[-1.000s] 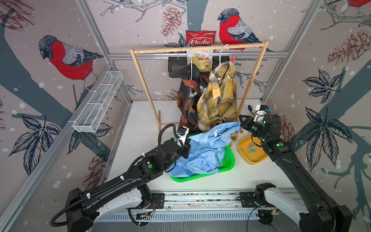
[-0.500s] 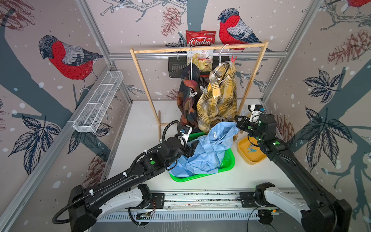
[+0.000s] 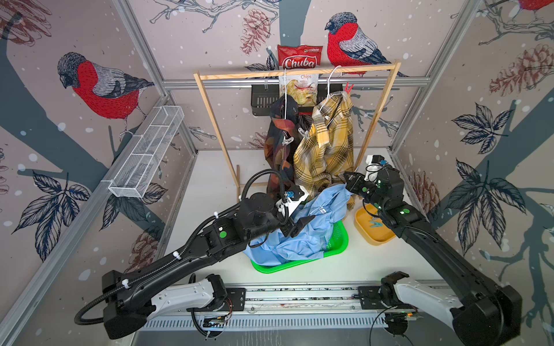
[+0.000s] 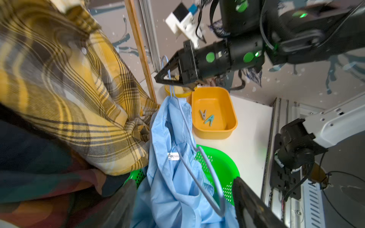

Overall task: Remove the clothespins securing long-sleeve shirts to the hanger
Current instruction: Remove the long-sleeve shirt from the hanger.

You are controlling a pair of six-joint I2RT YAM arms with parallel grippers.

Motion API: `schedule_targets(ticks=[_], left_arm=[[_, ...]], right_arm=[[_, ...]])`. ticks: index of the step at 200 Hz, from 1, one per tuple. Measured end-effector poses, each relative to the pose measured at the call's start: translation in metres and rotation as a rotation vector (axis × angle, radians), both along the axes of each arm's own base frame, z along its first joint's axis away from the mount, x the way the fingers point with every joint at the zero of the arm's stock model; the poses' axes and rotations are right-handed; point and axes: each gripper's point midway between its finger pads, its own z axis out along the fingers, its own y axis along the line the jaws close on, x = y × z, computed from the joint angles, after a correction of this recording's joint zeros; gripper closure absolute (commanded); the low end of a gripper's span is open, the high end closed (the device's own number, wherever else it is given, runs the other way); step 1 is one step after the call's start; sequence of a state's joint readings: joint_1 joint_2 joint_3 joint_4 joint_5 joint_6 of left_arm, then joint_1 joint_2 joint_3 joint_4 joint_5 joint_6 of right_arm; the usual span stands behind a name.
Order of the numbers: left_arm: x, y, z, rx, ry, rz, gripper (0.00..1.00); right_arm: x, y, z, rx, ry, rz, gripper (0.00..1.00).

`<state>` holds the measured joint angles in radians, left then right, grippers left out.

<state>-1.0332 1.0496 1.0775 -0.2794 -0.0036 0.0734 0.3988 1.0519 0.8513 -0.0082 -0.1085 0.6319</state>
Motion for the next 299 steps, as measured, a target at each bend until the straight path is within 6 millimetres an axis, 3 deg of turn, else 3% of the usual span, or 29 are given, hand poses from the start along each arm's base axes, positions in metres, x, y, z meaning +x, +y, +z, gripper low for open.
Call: schedule_targets(ticks=[34, 106, 113, 120, 142, 157, 195, 241, 256, 282, 299], left_arm=[[0.009, -0.017, -0.008, 0.053, 0.009, -0.012, 0.46], [0.008, -0.021, -0.006, 0.055, 0.008, -0.03, 1.0], [0.009, -0.02, -0.006, 0.056, 0.006, -0.022, 1.0], [0.01, -0.019, -0.005, 0.053, 0.007, -0.017, 1.0], [0.009, -0.015, -0.003, 0.04, 0.01, -0.004, 1.0], [0.006, -0.011, 0.001, 0.024, 0.007, -0.003, 1.0], [0.003, 0.01, 0.021, -0.042, -0.009, 0.03, 1.0], [-0.01, 0.056, 0.057, -0.139, -0.046, 0.082, 1.0], [-0.017, 0.075, 0.071, -0.167, -0.058, 0.104, 1.0], [-0.032, 0.103, 0.107, -0.259, -0.099, 0.129, 1.0], [-0.042, 0.12, 0.127, -0.307, -0.119, 0.132, 1.0]], right_arm=[[0.0, 0.001, 0.0, -0.002, 0.0, -0.001, 1.0], [0.0, 0.0, 0.0, -0.006, -0.003, -0.01, 1.0], [-0.001, 0.0, 0.0, -0.007, -0.004, -0.011, 0.99], [-0.001, 0.0, 0.0, -0.006, -0.004, -0.011, 0.92], [-0.004, 0.001, 0.003, 0.0, -0.011, 0.003, 0.48], [-0.007, 0.002, 0.006, 0.003, -0.019, 0.012, 0.25], [-0.023, 0.0, 0.029, 0.03, -0.087, 0.039, 0.01], [-0.039, -0.022, 0.071, 0.054, -0.2, -0.004, 0.0], [-0.04, -0.039, 0.082, 0.056, -0.23, -0.07, 0.0], [-0.039, -0.048, 0.076, 0.043, -0.209, -0.102, 0.0], [-0.032, -0.053, 0.061, 0.024, -0.172, -0.129, 0.0]])
